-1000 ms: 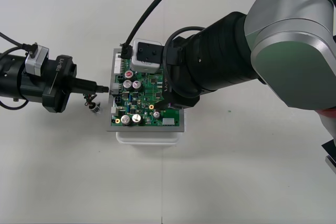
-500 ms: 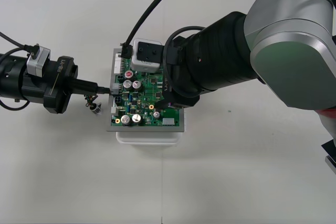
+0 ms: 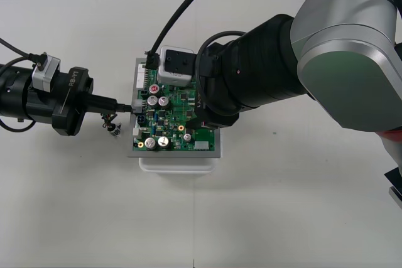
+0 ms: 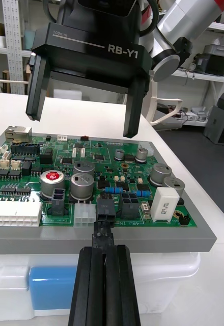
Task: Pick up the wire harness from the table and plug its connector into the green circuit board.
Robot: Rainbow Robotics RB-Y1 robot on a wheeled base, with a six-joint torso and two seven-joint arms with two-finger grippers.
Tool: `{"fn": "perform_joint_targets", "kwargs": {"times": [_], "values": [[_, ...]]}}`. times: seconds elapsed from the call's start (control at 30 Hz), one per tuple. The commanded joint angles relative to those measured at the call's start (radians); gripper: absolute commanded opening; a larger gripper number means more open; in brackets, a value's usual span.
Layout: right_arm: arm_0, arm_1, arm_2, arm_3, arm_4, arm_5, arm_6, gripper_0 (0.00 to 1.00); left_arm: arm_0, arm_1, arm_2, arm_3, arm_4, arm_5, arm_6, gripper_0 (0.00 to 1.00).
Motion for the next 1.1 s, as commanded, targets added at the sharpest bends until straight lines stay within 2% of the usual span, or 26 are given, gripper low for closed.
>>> {"fn": "perform_joint_targets", "kwargs": {"times": [0.03, 1.1], "values": [[0.006, 0.022, 0.014, -0.001, 0.012, -0.003, 0.038, 1.0, -0.045, -0.017, -0.013, -0.023, 0.003, -0.032, -0.065, 0.0], [0.009, 0.021, 0.016, -0.001, 0.015, -0.003, 0.038, 1.0, -0.045, -0.022, -0.024, -0.037, 0.007, -0.032, -0.059, 0.0]]}}
